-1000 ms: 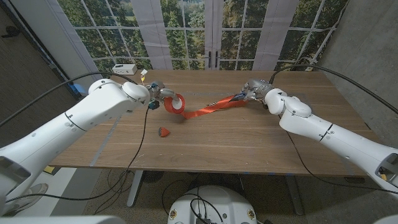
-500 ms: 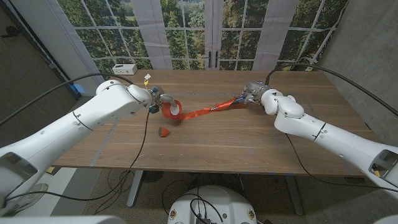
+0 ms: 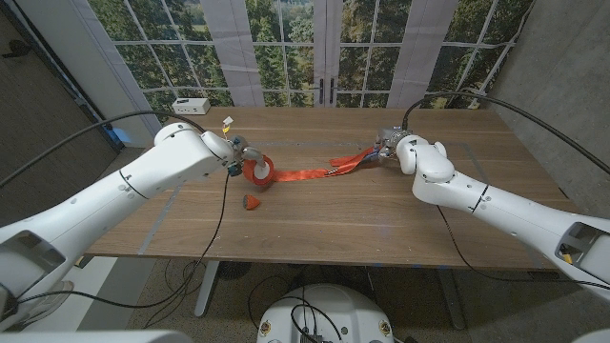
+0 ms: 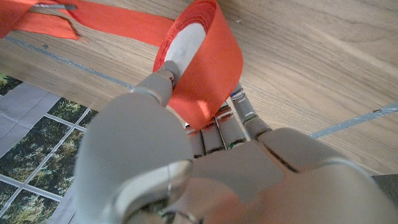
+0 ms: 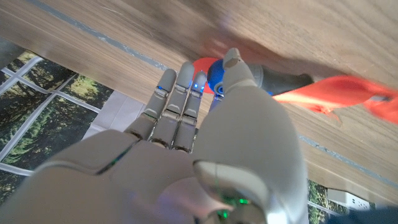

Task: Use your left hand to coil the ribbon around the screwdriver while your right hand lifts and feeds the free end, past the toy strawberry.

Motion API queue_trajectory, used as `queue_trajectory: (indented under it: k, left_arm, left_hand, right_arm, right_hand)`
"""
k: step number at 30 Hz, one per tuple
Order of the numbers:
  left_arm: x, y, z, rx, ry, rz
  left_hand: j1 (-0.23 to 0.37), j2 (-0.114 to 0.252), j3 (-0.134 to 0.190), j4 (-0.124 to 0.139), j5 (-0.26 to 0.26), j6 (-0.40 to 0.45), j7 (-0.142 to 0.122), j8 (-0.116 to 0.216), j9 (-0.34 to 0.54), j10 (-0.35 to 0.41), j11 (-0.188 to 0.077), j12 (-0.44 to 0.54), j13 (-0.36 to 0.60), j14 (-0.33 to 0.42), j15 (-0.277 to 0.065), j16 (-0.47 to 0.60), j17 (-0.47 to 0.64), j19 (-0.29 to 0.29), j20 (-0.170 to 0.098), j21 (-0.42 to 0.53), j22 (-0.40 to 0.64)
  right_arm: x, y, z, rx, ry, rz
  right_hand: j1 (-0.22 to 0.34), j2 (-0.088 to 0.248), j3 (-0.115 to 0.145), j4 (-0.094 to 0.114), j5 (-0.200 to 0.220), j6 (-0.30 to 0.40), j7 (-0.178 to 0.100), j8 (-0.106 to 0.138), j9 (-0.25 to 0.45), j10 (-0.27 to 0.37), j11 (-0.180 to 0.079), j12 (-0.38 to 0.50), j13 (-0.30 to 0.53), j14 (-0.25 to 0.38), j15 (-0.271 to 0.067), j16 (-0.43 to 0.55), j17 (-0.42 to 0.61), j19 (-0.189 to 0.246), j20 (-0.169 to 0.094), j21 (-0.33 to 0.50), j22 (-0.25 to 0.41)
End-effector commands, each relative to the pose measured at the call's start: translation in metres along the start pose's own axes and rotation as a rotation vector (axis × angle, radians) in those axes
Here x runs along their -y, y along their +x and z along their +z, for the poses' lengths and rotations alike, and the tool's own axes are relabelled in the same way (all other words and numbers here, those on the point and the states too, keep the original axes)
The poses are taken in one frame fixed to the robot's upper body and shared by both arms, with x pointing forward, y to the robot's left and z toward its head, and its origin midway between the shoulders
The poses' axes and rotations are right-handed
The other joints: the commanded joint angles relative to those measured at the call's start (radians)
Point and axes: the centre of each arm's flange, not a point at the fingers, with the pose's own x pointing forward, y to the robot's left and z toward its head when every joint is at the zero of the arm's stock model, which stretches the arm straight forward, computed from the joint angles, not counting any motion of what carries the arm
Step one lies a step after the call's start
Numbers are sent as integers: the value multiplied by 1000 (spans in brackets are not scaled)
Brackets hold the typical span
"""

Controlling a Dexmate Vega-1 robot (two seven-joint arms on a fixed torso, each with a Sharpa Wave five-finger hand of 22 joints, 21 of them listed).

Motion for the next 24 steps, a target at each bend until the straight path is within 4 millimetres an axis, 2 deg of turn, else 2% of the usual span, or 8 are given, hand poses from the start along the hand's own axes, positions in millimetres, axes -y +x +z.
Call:
queue_trajectory:
  k: [1,3,5,8,12,16,20,24]
  left_arm:
    - [-4,-10,1,49,-35,56]
    - [-5,-13,2,72,-48,72]
    - [-6,-15,2,104,-71,73]
    - [-8,-18,4,144,-69,77]
    - [-10,-21,4,190,-102,81]
    - [-9,-24,2,263,-166,102]
    - [-10,-27,2,338,-185,119]
    - [-9,-31,-1,455,-294,189]
  left_hand:
    - [-29,-32,-83,20,-13,-162,-3,0,-29,-175,46,-29,-26,-181,57,-34,-5,-88,36,-63,3]
    - [-48,-36,-111,28,-16,-203,1,1,-36,-228,58,-32,-36,-231,81,-40,-11,-120,43,-85,2]
    - [-105,-48,-167,49,-22,-278,-4,-2,-44,-312,70,-33,-52,-325,110,-51,-23,-166,45,-123,3]
    - [-161,-58,-211,70,-27,-310,-9,4,-48,-366,72,-30,-66,-383,131,-53,-34,-209,58,-156,3]
    - [-228,-73,-262,87,-26,-358,-33,4,-52,-450,87,-29,-87,-471,160,-57,-56,-260,61,-203,4]
    - [-285,-77,-294,109,-25,-378,-35,8,-54,-487,98,-25,-100,-516,170,-55,-67,-292,70,-234,4]
    - [-323,-84,-314,123,-24,-377,-42,11,-54,-493,100,-19,-108,-536,170,-54,-72,-313,72,-253,4]
    - [-351,-84,-326,136,-23,-374,-50,13,-55,-501,102,-18,-113,-541,171,-50,-75,-323,72,-265,4]
  right_arm:
    - [6,-3,-4,-32,-8,58]
    - [9,-4,-7,-12,22,69]
    - [11,-5,-9,11,37,69]
    - [12,-7,-9,6,19,53]
    - [13,-8,-12,45,58,71]
    - [14,-8,-19,97,145,73]
    - [14,-13,-26,183,282,31]
    - [15,-17,-35,283,436,-45]
  right_hand:
    - [-43,-26,11,11,14,-135,-22,-10,-16,-109,-8,-75,-30,-82,-87,-108,-72,-28,11,-33,-2]
    - [-105,-35,-9,40,17,-202,-20,-9,-21,-143,-4,-100,-42,-107,-76,-137,-89,-42,24,-52,-2]
    - [-156,-36,-25,66,18,-245,-23,-7,-24,-170,-3,-118,-50,-127,-66,-156,-98,-57,35,-69,-1]
    - [-260,-71,-77,109,23,-339,-15,-8,-30,-220,0,-150,-63,-176,-42,-188,-108,-95,53,-107,0]
    - [-332,-132,-137,131,32,-443,-28,-8,-34,-276,-19,-179,-72,-229,-45,-211,-108,-134,47,-149,1]
    - [-376,-155,-171,150,40,-510,-20,-9,-35,-310,-6,-191,-76,-268,-31,-225,-106,-150,60,-172,2]
    - [-413,-148,-187,172,47,-521,-3,0,-35,-323,19,-193,-78,-275,-9,-227,-106,-146,86,-181,3]
    - [-451,-107,-187,200,55,-523,11,6,-35,-317,42,-188,-80,-276,14,-226,-104,-136,103,-188,3]
